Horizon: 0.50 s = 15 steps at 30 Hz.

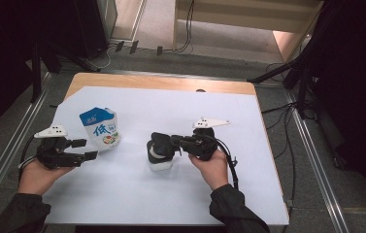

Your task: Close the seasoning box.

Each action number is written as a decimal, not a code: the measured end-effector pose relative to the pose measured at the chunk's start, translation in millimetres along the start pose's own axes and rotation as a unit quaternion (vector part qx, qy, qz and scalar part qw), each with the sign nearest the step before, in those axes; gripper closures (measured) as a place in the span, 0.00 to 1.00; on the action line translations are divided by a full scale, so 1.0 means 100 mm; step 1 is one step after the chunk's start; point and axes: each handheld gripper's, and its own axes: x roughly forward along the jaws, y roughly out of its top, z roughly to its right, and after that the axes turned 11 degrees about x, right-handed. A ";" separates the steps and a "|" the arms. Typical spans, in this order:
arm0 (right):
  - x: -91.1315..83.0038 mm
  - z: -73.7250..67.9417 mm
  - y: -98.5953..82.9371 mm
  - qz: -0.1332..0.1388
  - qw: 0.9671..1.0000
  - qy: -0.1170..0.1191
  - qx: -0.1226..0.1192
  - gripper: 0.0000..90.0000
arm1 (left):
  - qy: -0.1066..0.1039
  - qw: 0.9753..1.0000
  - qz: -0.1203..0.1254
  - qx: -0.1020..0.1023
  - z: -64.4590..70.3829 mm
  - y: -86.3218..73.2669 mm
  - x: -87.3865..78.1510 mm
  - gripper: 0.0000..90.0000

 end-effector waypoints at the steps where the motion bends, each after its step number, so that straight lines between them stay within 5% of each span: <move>1: 0.01 0.00 0.00 0.002 1.000 0.001 -0.003 0.95 | 0.001 1.000 0.001 0.001 0.00 0.00 0.00 0.31; 7: -0.02 0.00 -0.01 0.005 0.999 -0.015 -0.029 0.77 | -0.001 1.000 -0.003 0.009 -0.01 0.01 0.01 0.31; 15: -0.18 0.13 -0.01 0.013 0.999 -0.035 -0.012 0.66 | -0.007 1.000 -0.007 -0.001 0.00 0.01 0.01 0.31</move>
